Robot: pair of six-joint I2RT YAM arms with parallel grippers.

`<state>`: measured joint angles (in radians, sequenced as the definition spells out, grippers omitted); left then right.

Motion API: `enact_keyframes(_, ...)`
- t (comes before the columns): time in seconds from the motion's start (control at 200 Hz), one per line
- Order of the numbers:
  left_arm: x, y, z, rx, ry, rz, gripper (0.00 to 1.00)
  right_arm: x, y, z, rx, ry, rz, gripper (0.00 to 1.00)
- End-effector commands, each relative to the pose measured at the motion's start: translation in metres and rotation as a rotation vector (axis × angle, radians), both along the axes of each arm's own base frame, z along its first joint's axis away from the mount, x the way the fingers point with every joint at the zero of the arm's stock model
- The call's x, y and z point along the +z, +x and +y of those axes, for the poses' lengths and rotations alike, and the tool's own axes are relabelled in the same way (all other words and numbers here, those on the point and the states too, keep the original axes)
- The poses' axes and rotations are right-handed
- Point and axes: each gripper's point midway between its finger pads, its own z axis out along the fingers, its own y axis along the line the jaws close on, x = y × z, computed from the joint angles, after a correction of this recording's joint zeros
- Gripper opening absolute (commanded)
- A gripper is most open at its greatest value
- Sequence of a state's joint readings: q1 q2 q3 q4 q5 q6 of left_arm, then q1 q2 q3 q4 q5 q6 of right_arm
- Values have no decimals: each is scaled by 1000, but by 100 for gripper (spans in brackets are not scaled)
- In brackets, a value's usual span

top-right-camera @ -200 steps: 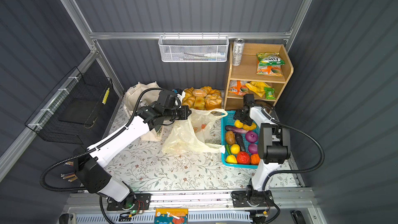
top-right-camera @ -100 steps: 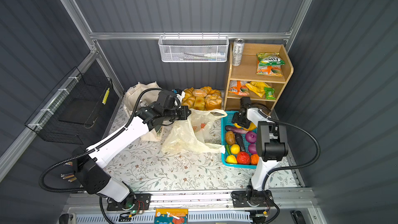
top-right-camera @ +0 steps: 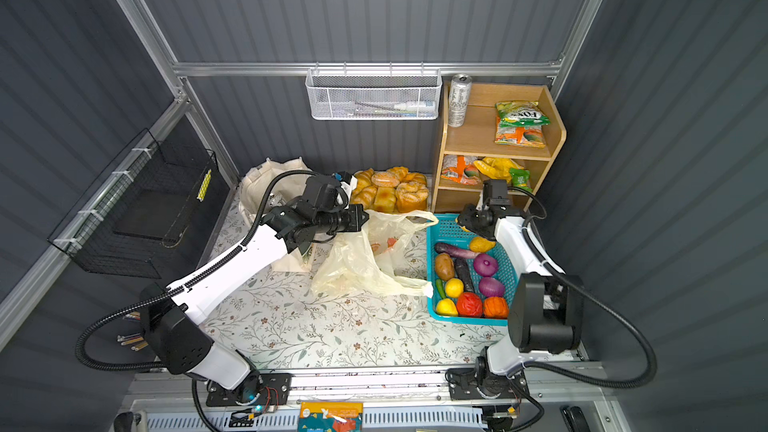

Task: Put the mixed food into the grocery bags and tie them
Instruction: 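Reach the right gripper into the basket and grasp a yellow mango, then carry the yellow mango over the bag and release it inside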

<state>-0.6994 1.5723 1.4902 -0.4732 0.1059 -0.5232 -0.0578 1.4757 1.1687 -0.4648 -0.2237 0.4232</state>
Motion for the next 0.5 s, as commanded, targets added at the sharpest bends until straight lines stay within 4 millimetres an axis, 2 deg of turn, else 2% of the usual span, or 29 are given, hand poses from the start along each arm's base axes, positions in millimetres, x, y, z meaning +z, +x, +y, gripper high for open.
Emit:
enact_keyframes(0.0, 8, -4, 3, -16, -13, -23, 0, 50, -27, 45, 169, 205, -138, 37)
enact_keyframes(0.08, 8, -5, 2, -20, -14, -23, 0, 77, -57, 66, 255, 288, -179, 37)
enact_keyframes(0.16, 9, -5, 2, -24, -16, -24, 0, 99, -89, 87, 326, 284, -223, 38)
enact_keyframes(0.27, 8, -5, 1, -27, -13, -25, 0, 109, -119, 125, 421, 275, -217, 39)
enact_keyframes(0.39, 6, -4, -1, -32, -14, -24, 0, 103, -125, 162, 483, 308, -200, 39)
enact_keyframes(0.475, 7, -3, -3, -37, -19, -22, 0, 91, -116, 185, 511, 322, -180, 39)
enact_keyframes(0.495, 7, -3, -3, -38, -20, -21, 0, 79, -109, 192, 514, 318, -153, 39)
